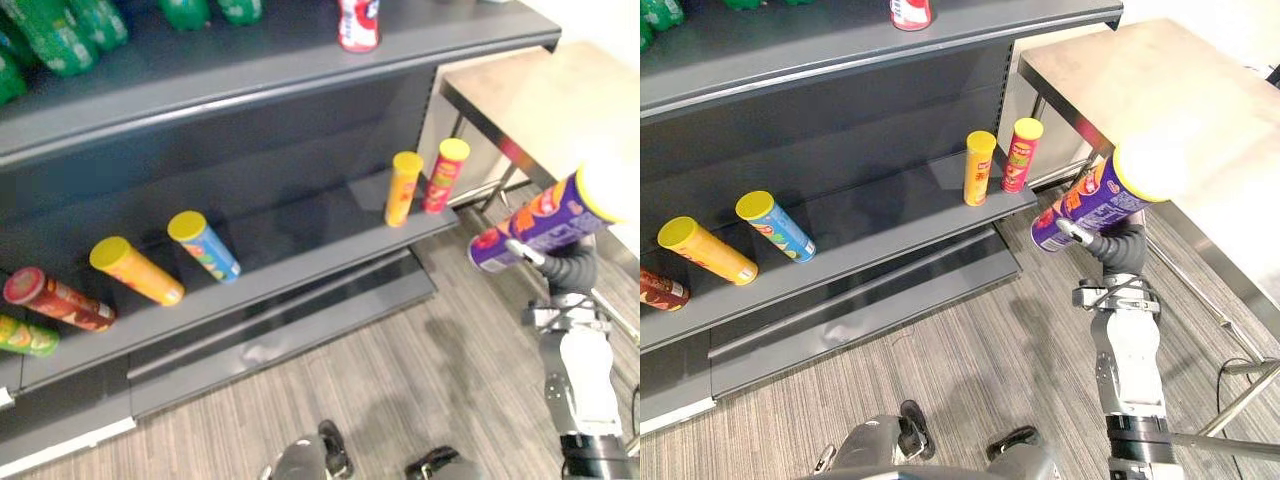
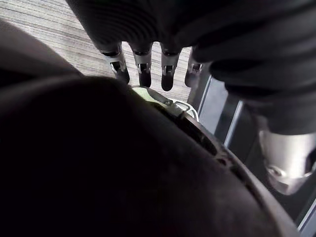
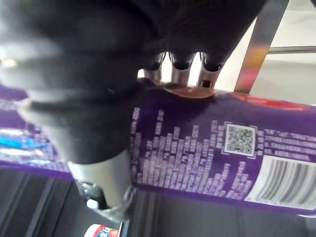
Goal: Put the gum and the chips on the shelf.
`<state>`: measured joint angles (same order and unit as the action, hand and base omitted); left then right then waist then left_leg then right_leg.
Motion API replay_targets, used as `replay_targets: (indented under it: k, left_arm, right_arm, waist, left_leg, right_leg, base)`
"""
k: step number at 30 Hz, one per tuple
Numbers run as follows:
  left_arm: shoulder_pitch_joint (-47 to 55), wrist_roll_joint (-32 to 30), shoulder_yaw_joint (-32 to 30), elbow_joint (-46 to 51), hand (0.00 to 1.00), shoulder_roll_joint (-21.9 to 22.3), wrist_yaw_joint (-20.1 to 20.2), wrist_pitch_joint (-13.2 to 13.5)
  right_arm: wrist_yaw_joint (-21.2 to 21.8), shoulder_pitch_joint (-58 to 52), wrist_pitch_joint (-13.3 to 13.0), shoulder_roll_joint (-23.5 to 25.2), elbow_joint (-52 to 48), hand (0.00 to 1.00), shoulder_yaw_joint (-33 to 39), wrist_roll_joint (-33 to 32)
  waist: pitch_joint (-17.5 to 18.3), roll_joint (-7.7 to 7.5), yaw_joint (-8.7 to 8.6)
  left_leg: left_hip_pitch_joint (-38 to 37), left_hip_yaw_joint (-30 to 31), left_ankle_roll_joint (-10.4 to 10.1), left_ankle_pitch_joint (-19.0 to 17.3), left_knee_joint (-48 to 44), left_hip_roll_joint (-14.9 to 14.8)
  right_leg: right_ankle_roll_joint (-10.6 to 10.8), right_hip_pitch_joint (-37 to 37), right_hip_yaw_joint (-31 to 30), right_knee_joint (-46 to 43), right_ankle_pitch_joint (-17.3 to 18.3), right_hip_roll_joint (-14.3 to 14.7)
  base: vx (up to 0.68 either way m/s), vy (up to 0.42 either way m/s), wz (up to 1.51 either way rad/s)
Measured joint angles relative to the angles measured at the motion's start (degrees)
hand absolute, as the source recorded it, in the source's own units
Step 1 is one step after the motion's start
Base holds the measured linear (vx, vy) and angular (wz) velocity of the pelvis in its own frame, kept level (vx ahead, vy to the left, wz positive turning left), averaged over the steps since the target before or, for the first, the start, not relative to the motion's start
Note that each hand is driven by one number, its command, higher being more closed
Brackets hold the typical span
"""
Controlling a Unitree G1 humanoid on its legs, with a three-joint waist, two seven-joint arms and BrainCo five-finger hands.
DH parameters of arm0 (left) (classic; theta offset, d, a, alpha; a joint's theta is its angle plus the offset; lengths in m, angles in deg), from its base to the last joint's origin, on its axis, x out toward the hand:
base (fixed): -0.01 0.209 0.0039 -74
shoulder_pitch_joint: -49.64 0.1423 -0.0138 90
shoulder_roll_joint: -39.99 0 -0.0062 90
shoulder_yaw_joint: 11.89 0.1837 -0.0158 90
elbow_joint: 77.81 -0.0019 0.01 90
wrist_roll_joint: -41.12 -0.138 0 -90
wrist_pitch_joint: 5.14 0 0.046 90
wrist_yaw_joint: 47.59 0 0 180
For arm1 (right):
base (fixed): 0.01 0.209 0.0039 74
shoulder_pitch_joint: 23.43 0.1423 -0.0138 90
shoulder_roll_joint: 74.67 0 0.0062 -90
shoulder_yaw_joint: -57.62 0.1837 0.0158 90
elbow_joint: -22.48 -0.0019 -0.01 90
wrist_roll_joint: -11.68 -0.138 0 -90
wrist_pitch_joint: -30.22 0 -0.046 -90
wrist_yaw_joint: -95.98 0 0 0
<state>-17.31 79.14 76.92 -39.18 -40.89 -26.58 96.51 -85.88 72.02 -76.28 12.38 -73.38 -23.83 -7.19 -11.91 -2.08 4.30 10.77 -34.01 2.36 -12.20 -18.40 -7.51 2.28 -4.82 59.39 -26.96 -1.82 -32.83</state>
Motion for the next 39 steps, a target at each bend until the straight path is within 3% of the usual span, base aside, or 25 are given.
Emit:
replay_targets:
  k: [10, 15, 18, 19, 20, 21, 22, 23, 26, 29, 34, 39]
  left_arm:
    - [-0.5, 0.1, -1.0, 1.6, 0.0, 0.0, 0.1, 0.4]
    - [-0.4, 2.4, -0.9, 2.3, 0.0, 0.5, -0.1, 0.6]
    - [-0.4, 2.4, -1.0, 3.6, 0.0, 0.4, -0.9, 0.5]
    - [-0.4, 2.4, -0.9, 4.3, 0.0, 0.4, -1.4, 0.2]
    - [-0.3, 2.3, -0.6, 6.0, 0.0, 0.4, -2.2, -0.1]
    - [-0.6, 2.2, 0.3, 8.4, 0.0, 0.2, -2.6, 0.0]
    - [-1.0, 2.1, 0.9, 8.9, 0.0, -0.1, -2.7, 0.1]
    - [-2.1, 2.1, 1.3, 9.0, 0.0, -0.9, -2.8, 0.4]
    - [-3.4, 2.2, 2.8, 8.1, 0.0, -2.2, -2.9, -0.6]
    - [-3.5, 2.3, 4.3, 8.2, 0.0, -2.2, -2.8, -1.0]
    - [-3.2, 2.1, 4.4, 8.1, 0.0, -1.8, -2.6, -1.1]
    - [-3.2, 0.3, 4.8, 7.8, 0.0, -0.8, -2.8, 0.1]
  right_arm:
    - [3.2, 5.0, 0.0, 0.0, 0.1, 1.0, -0.9, 0.8]
    - [6.5, 6.9, 0.0, 0.0, 1.3, 1.0, -5.7, 0.8]
    - [9.6, 6.9, 0.2, 1.6, 1.4, 1.0, -8.4, 0.7]
    - [10.5, 6.8, 0.8, 2.2, 1.4, 1.0, -9.8, 0.7]
    - [11.2, 6.6, 1.5, 2.2, 1.3, 1.0, -10.9, 0.7]
    - [11.0, 5.5, 1.6, 2.3, 1.2, 1.0, -11.4, 0.7]
    - [10.7, 4.8, 1.6, 2.6, 0.9, 1.0, -11.4, 0.8]
    - [9.7, 3.2, 1.6, 3.2, -0.7, 1.0, -11.8, 0.8]
    - [8.4, 1.6, 0.9, 4.2, -3.8, 1.0, -13.1, 0.8]
    - [8.8, 1.2, 0.5, 4.4, -4.6, 1.0, -14.4, -0.2]
    - [9.4, 2.2, -0.1, 5.0, -4.4, 1.0, -16.7, -2.0]
    - [8.4, 3.2, -0.5, 5.4, 0.5, 1.0, -16.8, -2.6]
  waist:
    - [-1.2, -0.39, 0.96]
    - [-2.2, -0.1, 1.74]
    - [-2.7, -0.47, 2.64]
    - [-2.8, -0.3, 2.58]
    - [-3.3, 0.5, 2.17]
    - [-3.5, 1.34, 1.68]
    - [-3.9, 1.93, 1.38]
    - [-3.9, 1.97, 0.74]
    - [-3.5, 1.22, 0.73]
    - [-3.4, 2.58, 0.67]
    - [-3.3, 2.55, 1.19]
    - [-3.3, 2.5, 0.7]
  left_leg:
    - [0.0, 0.1, 0.3, -0.4, -2.9, -1.0]
    - [-0.1, 0.3, 0.7, -3.9, -7.1, -1.9]
    - [0.0, 1.6, 1.5, -5.8, -9.0, -1.0]
    - [0.1, 3.1, 2.2, -6.2, -9.1, -0.1]
    - [0.0, 6.4, 3.1, -6.3, -9.0, 1.2]
    - [0.4, 10.7, 3.4, -6.4, -8.9, 2.2]
    - [0.8, 13.1, 3.4, -6.3, -8.9, 2.6]
    - [1.8, 17.5, 3.5, -5.5, -8.3, 4.4]
    - [1.9, 22.5, 4.6, -4.2, -7.7, 9.7]
    - [1.3, 23.5, 4.8, -4.1, -8.2, 12.1]
    - [-0.3, 25.3, 4.6, -4.0, -7.2, 11.9]
    - [-0.1, 25.4, 1.3, -2.0, -4.3, 10.6]
  right_leg:
    - [0.0, 0.1, -0.8, -2.3, 0.0, -0.7]
    - [0.0, 1.3, -2.2, -3.5, 0.0, -1.4]
    - [0.6, 2.0, -3.2, -4.0, -1.1, -2.7]
    - [-1.0, 2.1, -4.9, -5.0, -2.7, -3.3]
    - [-5.8, 0.5, -12.5, -7.7, -6.2, -3.4]
    - [-6.3, -2.4, -24.5, -10.1, -6.1, -1.3]
    - [-3.7, -3.4, -30.7, -9.9, -2.4, 1.7]
    - [0.0, -4.6, -40.2, -8.3, 2.9, 7.2]
    - [3.2, -7.3, -50.4, -3.3, 6.1, 12.7]
    - [5.1, -8.9, -52.9, -1.6, 7.4, 14.8]
    - [4.8, -7.6, -51.8, -0.2, 7.6, 16.0]
    - [4.4, -5.1, -49.4, 7.4, 7.4, 18.2]
  base:
    - [0.04, 0.002, 0.03]
    - [-0.01, 0.023, -0.03]
    - [-0.03, 0.113, 0.14]
    - [-0.04, 0.204, 0.78]
    - [-0.02, 0.186, 1.39]
    - [0.0, 0.163, 1.53]
    - [0.04, 0.097, 1.94]
    - [0.06, 0.051, 1.64]
    - [0.13, 0.054, 1.63]
    - [0.14, 0.05, 1.05]
    - [0.1, -0.061, 0.39]
    - [0.0, -0.158, -0.12]
